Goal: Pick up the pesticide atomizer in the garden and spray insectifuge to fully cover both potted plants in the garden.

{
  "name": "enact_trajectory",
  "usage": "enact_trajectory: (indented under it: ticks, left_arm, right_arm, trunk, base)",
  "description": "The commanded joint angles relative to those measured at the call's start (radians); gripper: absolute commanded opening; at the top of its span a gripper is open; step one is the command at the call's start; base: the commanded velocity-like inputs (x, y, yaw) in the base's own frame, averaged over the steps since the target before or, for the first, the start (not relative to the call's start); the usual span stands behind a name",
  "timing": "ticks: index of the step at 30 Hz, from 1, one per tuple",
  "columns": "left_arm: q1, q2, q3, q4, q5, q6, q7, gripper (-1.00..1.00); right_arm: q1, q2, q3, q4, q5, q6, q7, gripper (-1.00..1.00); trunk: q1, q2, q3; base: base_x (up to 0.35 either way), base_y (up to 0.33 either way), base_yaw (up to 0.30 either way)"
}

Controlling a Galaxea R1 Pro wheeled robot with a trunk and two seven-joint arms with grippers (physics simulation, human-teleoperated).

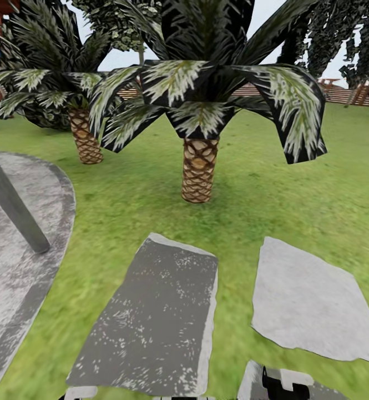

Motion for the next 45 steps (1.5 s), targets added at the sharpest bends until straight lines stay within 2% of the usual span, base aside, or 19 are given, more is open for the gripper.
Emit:
enact_trajectory:
  ticks: [1,23,45]
  left_arm:
    - [0.000,0.000,0.004,0.001,-0.011,-0.004,0.007,-1.00]
    - [-0.001,0.000,0.003,0.003,-0.013,-0.007,0.004,-1.00]
    - [-0.001,0.000,0.003,0.004,-0.013,-0.009,0.004,-1.00]
  right_arm:
    - [-0.001,0.000,-0.005,0.002,0.011,-0.002,-0.006,1.00]
    - [-0.001,0.000,-0.005,0.002,0.011,-0.002,-0.006,1.00]
    - [-0.001,0.000,-0.004,0.002,0.011,-0.002,-0.004,1.00]
  trunk:
    - [0.000,0.000,-0.001]
    - [0.000,0.000,-0.014]
    - [0.000,0.000,-0.014]
  base:
    - [0.000,0.000,-0.278]
    - [0.000,0.000,-0.279]
    - [0.000,0.000,-0.299]
